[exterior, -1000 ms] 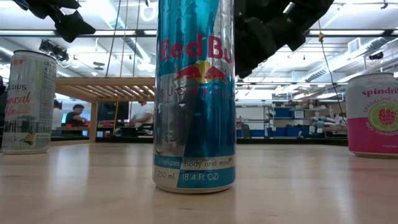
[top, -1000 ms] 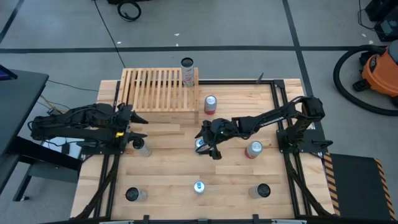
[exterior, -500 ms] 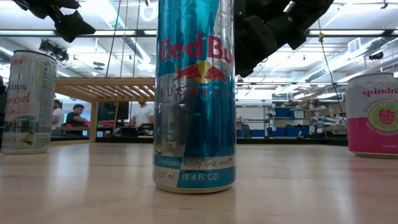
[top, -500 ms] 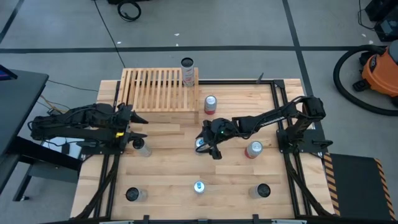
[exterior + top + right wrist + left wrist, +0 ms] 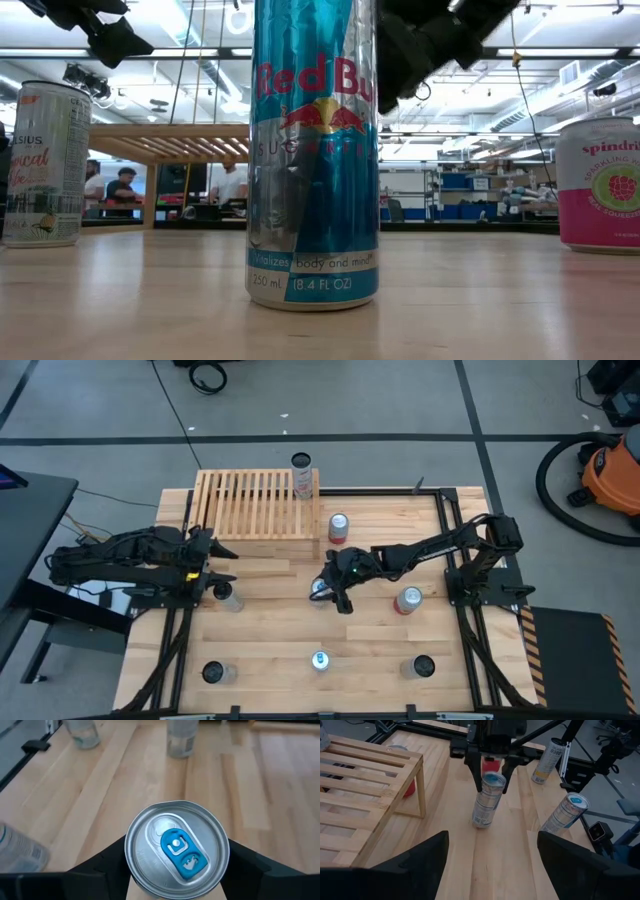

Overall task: Place canned beverage on shelf
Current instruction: Put the top blue soda can on the shelf

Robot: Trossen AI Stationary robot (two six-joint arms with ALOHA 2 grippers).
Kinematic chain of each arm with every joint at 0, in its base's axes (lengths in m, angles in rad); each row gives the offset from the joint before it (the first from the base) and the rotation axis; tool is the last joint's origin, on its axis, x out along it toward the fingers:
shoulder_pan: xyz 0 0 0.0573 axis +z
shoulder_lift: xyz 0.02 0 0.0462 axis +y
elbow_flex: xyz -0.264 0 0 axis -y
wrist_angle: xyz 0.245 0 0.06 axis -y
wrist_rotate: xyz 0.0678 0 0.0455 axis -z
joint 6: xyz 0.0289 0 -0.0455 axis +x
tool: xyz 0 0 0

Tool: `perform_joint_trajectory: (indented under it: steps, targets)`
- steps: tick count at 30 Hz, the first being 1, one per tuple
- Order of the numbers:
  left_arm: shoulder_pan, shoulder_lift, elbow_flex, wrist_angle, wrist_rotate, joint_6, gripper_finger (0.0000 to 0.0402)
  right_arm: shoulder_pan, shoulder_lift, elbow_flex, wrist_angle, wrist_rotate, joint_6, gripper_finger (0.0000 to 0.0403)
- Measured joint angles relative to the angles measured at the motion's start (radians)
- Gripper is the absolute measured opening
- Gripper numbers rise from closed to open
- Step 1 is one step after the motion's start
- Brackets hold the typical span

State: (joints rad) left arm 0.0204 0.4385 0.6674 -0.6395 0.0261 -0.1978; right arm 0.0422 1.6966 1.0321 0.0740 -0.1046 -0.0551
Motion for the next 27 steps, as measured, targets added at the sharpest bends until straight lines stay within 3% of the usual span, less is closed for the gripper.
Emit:
perform_joint_trajectory:
  steps: [13, 19, 27]
  targets:
    - [0.000, 0.000, 0.000, 0.001, -0.004, -0.001, 0.0314, -0.058, 0.002, 0.427, -0.362, 0.042, 0.016, 0.0244]
    - [0.000, 0.000, 0.000, 0.001, -0.005, -0.001, 0.0314, -0.136, 0.003, 0.577, -0.370, 0.042, -0.074, 0.0244]
    - [0.000, 0.000, 0.000, 0.001, -0.005, -0.001, 0.0314, -0.244, 0.003, 0.702, -0.232, 0.009, -0.132, 0.0244]
